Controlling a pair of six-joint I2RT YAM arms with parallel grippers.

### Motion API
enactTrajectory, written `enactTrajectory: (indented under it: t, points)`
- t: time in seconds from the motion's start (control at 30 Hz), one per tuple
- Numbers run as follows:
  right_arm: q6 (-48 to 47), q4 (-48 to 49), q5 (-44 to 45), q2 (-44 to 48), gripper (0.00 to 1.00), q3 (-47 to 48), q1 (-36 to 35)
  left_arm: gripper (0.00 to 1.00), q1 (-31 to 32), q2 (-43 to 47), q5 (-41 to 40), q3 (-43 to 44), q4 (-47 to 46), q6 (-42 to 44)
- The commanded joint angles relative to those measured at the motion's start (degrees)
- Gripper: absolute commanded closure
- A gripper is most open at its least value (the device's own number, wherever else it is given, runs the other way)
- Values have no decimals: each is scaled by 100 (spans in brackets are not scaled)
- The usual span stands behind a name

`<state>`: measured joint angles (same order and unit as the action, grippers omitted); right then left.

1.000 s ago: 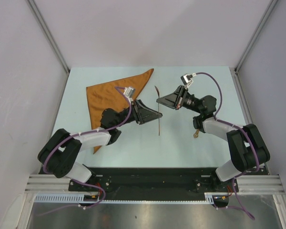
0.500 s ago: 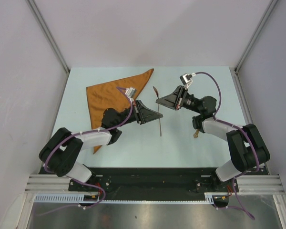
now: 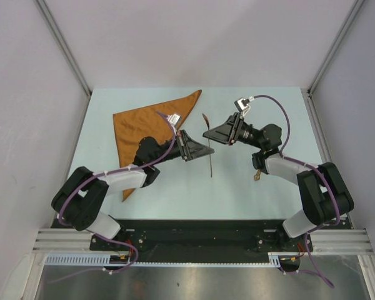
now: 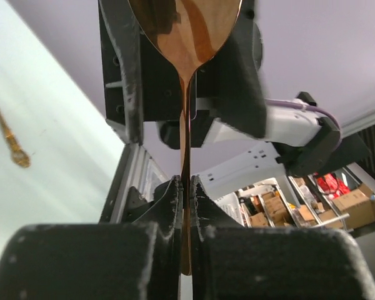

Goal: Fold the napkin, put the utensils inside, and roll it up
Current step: Pass the utensil from the right arm to the left, then place the utensil onto the napkin

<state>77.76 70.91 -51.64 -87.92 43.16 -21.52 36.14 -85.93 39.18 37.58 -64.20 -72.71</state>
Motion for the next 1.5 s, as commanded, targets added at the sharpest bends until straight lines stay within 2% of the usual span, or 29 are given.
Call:
enactTrajectory:
  t: [0.0, 0.13, 0.2, 0.23, 0.27, 0.33, 0.37, 0.43, 0.47, 0.53, 0.57, 0.63, 0.7, 0.8, 0.9, 1.17, 1.47]
  points:
    - [-628, -534, -101, 275, 32, 9, 95, 100, -388, 278, -51, 364, 706, 511]
    - [-998, -1035, -101, 565, 23, -254, 279, 100, -941, 515, 81, 469, 1488, 968]
    - [-1139, -1325, -92, 792, 19, -448, 490, 100, -1389, 726, 125, 583, 2304, 1485]
    - [-1227, -1404, -92, 872, 18, -509, 586, 100, -1547, 788, 99, 662, 2734, 1792]
    - [-1263, -1527, -101, 986, 17, -597, 683, 100, -1827, 814, 47, 1054, 4052, 2761]
    - [-1516, -1773, -153, 1232, 17, -721, 1008, 100, -2005, 605, -698, 1749, 5840, 4065]
    - [-1657, -2174, -188, 1320, 17, -721, 1105, 100, -2040, 473, -1127, 2422, 7259, 5229]
    - [-1973, -2842, -198, 1566, 17, -625, 1290, 100, -2067, -54, -2276, 3329, 8323, 6037]
    - [-2236, -3046, -215, 1620, 17, -581, 1317, 100, -2076, -247, -2561, 3578, 9050, 6667]
    - [-2483, -3529, -207, 1777, 17, -431, 1396, 100, -2085, -652, -3272, 4009, 9556, 7163]
    - [-2659, -3636, -189, 1822, 17, -405, 1413, 100, -2093, -766, -3407, 4063, 9636, 7592]
    - [-2739, -3795, -180, 1857, 17, -361, 1457, 100, -2163, -1134, -3688, 4195, 9803, 7928]
    - [-2713, -3769, -215, 1866, 17, -378, 1484, 100, -2155, -1407, -3908, 4266, 9927, 8114]
    - [-2643, -3664, -268, 1857, 17, -474, 1528, 100, -2164, -1857, -4655, 4389, 10051, 8229]
    - [-2695, -3664, -286, 1857, 17, -545, 1563, 100, -2164, -1875, -4463, 4205, 9770, 8273]
    - [-2371, -3075, -391, 1594, 16, -730, 1607, 100, -2138, -2744, -4463, 4732, 10208, 8642]
    - [-2783, -3629, -329, 1734, 16, -695, 1624, 100, -2094, -3263, -4410, 5092, 10270, 8651]
